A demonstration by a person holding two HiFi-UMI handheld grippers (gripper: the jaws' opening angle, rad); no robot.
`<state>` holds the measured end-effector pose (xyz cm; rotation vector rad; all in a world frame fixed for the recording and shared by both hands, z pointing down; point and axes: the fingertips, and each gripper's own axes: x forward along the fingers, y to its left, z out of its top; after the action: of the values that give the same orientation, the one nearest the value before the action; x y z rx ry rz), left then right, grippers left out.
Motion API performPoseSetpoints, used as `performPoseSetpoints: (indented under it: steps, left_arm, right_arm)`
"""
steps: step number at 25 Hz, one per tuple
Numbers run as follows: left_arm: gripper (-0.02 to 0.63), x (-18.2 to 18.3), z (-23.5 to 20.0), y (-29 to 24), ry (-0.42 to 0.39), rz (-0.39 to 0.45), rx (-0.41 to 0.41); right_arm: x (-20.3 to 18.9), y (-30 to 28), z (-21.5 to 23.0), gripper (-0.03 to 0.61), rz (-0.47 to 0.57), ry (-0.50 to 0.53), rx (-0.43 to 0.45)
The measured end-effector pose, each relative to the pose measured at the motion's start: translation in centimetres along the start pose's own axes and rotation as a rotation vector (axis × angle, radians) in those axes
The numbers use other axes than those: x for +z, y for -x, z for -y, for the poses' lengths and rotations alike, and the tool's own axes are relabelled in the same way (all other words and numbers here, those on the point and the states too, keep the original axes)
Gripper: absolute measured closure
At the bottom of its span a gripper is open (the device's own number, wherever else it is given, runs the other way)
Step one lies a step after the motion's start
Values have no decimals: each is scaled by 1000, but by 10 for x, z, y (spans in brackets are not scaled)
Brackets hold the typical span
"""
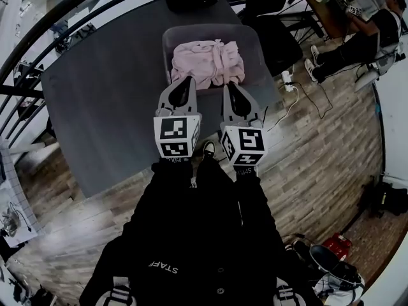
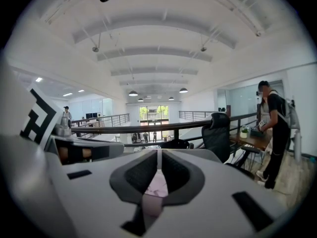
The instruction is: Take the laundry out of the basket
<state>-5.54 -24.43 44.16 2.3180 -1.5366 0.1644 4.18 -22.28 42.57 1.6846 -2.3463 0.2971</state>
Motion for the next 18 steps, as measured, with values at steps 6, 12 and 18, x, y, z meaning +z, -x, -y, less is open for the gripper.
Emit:
performPoseSetpoints:
  steps: [6, 12, 18]
  left_arm:
    - [614, -15, -3, -26, 19, -45, 58]
    - [614, -17, -12, -63, 36, -94, 89]
    - [614, -24, -28, -107, 61, -168, 116]
  right_arm:
    - [-12, -24, 19, 545, -38, -26, 65]
    - [-18, -63, 38, 497, -93, -48, 127]
    - [-27, -112, 52, 479, -155, -43, 159]
